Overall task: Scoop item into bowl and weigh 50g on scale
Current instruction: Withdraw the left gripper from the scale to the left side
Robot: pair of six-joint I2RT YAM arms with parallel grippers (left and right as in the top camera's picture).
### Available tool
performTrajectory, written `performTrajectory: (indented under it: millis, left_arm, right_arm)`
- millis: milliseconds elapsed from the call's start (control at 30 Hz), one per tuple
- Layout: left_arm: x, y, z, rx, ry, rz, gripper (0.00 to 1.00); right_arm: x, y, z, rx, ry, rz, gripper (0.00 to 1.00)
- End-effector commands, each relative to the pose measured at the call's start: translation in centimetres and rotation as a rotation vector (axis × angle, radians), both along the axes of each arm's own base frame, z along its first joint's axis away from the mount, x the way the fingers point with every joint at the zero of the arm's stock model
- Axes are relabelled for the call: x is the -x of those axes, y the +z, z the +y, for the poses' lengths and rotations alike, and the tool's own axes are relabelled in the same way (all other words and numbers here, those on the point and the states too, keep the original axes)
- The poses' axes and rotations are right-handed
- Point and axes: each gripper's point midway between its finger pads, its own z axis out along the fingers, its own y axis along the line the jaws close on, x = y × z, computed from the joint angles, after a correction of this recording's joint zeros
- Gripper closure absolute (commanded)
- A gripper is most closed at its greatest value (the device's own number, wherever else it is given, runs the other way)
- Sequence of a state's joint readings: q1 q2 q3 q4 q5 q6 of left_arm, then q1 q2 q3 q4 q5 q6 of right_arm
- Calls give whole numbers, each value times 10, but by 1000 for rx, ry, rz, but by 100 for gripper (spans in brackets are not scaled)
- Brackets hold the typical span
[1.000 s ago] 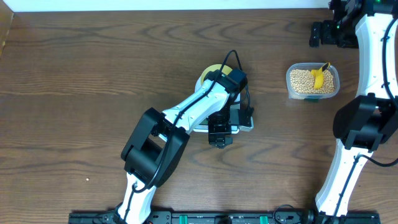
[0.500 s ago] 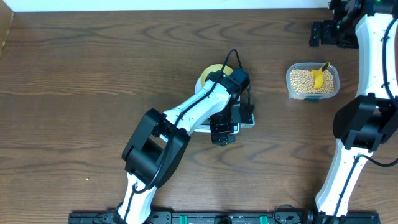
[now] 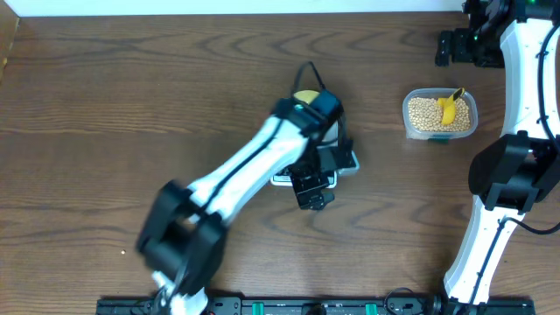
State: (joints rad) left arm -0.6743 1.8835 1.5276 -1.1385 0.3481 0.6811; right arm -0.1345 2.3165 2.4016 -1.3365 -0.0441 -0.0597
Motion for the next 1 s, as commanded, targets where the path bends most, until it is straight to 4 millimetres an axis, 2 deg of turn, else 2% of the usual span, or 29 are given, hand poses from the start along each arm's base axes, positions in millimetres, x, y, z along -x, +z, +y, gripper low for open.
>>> performTrajectory:
  millis: [0,67,200,333,433,600,733,833,967]
  left_arm:
    - [-5,42,12,58,206,-13,5]
    - [-18,56,36,45,346,-31,6]
    - [-41,57,78,20,571,-17,6]
    - [-56,37,122,-12,806,35,7]
    - [-60,5,151,-30,946,69,7]
    - [-56,-40,174,-28,1016,71,7]
    - [-61,-74,189,-19,1045,14,6]
    - [-63,-95,199,-39,1063,-17,0]
    - [-65,-112,199,-39,1064,-16,2]
  right_arm:
    - [-2,5,-3,11,-3,-16,1]
    - [-2,5,-3,11,-3,-16,1]
    - [-2,5,-3,11,-4,-16,1]
    - [-2,5,-3,11,-3,-16,1]
    - [-2,5,-3,11,-3,-16,1]
    - [-2,5,-3,11,-3,-16,1]
    - [-2,5,-3,11,-4,-16,1]
    - [-2,5,-3,11,-3,-16,1]
    - [-2,5,-3,11,-3,-16,1]
